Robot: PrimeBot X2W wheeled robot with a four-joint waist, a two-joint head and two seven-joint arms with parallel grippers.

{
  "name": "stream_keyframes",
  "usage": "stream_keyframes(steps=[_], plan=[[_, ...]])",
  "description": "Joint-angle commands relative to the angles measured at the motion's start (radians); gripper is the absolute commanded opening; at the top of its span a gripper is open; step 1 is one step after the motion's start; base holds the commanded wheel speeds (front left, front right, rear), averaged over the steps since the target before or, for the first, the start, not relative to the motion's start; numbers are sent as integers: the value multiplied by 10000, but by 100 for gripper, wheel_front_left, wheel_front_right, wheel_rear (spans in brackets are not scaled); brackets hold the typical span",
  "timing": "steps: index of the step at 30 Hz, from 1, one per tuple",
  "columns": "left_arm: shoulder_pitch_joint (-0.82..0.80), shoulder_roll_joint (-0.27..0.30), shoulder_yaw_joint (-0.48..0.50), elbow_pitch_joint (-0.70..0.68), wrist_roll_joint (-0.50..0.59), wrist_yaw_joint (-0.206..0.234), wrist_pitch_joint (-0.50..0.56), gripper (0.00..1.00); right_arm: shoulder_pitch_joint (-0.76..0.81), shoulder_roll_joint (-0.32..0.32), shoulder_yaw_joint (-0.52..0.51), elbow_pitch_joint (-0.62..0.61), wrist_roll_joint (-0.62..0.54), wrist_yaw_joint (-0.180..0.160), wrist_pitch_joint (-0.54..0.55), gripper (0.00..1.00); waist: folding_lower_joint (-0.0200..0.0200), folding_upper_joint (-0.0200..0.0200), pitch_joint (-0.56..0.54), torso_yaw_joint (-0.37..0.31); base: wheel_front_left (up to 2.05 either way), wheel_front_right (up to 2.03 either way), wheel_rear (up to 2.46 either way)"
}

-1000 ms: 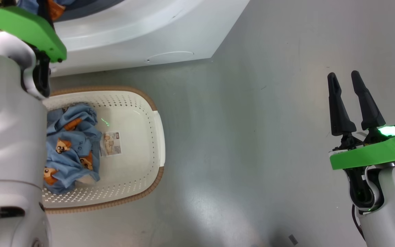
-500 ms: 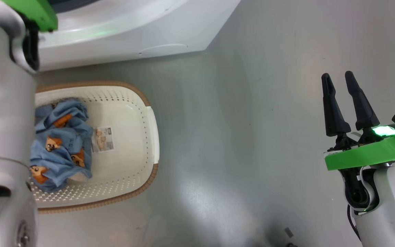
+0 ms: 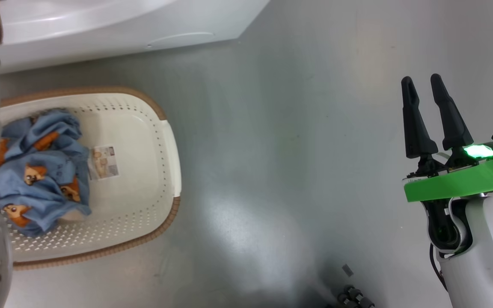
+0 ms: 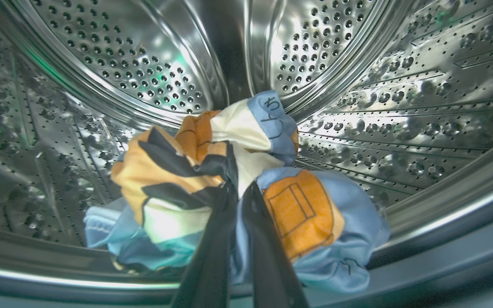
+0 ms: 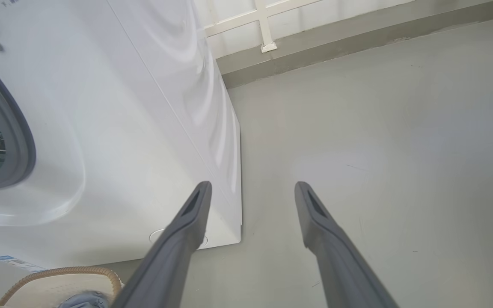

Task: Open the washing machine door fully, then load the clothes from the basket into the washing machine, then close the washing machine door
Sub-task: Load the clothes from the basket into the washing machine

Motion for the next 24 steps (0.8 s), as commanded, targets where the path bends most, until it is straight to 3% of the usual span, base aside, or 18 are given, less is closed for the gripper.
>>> stream_keyframes(steps=[1, 3, 4, 5, 6, 16, 24], plan=[[-232, 364, -18, -178, 173, 25, -99, 0, 68, -4, 158, -221, 111, 90, -46, 100, 0, 0, 120, -118, 0, 0, 0], [-329, 403, -45, -164, 188, 84, -345, 0, 37, 37, 164, -229, 115, 90, -46, 100, 0, 0, 162, -159, 0, 0, 0], [-363, 429, -63, -218, 207, 118, -501, 11, 25, 63, 171, -235, 113, 90, -46, 100, 0, 0, 185, -179, 0, 0, 0], [-375, 442, -71, -246, 201, 112, -606, 48, 13, 88, 179, -234, 112, 90, -46, 100, 0, 0, 201, -194, 0, 0, 0], [-370, 437, -59, -259, 148, 13, -680, 100, 0, 111, 189, -227, 115, 90, -46, 100, 0, 0, 210, -205, 0, 0, 0], [-64, 338, -27, 110, -77, 44, -862, 100, -62, 103, 198, -209, 132, 90, -46, 100, 0, 0, 118, -23, 0, 0, 0], [918, 95, -85, -1186, -124, -55, -875, 100, -18, -1, 152, -219, 101, 90, -46, 100, 0, 0, -128, 251, 0, 0, 0]])
